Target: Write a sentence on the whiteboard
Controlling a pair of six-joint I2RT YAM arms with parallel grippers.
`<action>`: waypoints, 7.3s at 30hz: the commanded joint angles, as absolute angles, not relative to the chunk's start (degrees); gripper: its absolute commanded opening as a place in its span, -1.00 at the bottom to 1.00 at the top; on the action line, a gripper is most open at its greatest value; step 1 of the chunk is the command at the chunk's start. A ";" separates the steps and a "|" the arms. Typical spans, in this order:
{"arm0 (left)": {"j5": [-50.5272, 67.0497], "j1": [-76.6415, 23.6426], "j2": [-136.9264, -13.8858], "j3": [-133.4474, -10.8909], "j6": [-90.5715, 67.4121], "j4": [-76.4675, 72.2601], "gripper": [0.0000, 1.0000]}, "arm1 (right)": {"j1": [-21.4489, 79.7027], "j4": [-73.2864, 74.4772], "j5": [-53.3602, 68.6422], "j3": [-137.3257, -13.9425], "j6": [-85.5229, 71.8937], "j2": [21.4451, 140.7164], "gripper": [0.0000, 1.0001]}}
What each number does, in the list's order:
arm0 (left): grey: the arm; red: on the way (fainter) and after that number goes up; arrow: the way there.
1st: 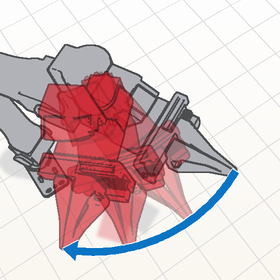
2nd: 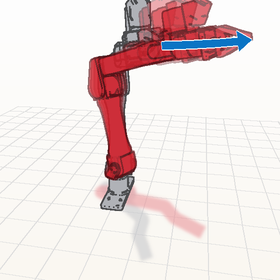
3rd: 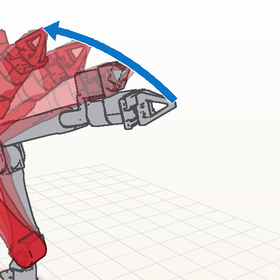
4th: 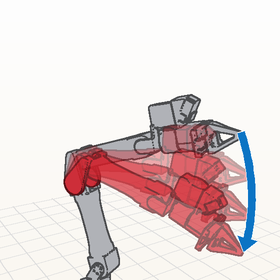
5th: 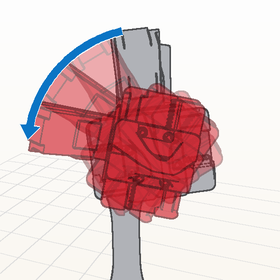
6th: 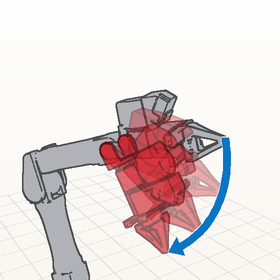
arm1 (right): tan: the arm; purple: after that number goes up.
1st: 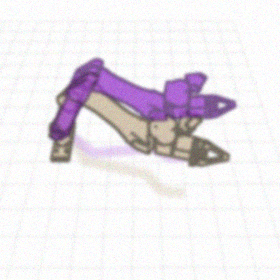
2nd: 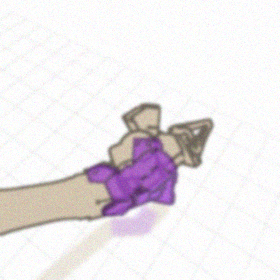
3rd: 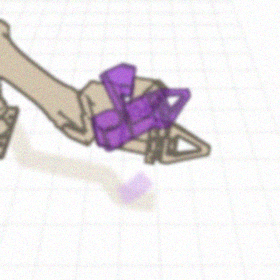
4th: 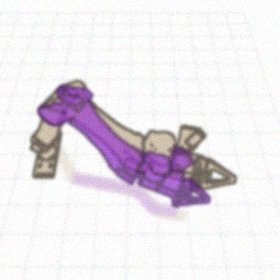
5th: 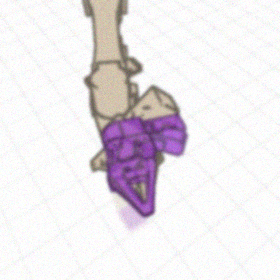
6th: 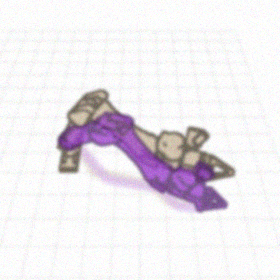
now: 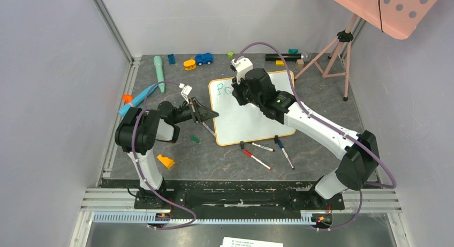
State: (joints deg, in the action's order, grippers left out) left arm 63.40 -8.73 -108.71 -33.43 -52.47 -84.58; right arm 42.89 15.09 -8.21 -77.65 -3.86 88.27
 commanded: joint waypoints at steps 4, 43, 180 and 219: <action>64.42 -8.53 -107.31 -34.66 -51.86 -89.21 -0.96 | 41.69 8.78 -6.14 -75.18 -4.78 83.09 -1.00; 64.27 -8.53 -106.98 -34.17 -51.60 -89.21 -0.96 | 38.54 10.11 -7.20 -72.33 -6.41 83.33 -1.00; 64.12 -8.53 -106.96 -34.19 -51.50 -89.21 -0.96 | 34.37 7.89 -0.30 -72.27 -8.27 83.49 -1.00; 63.99 -8.53 -107.14 -34.25 -51.61 -89.21 -0.96 | 34.28 6.24 -0.18 -67.09 -7.54 79.83 -1.00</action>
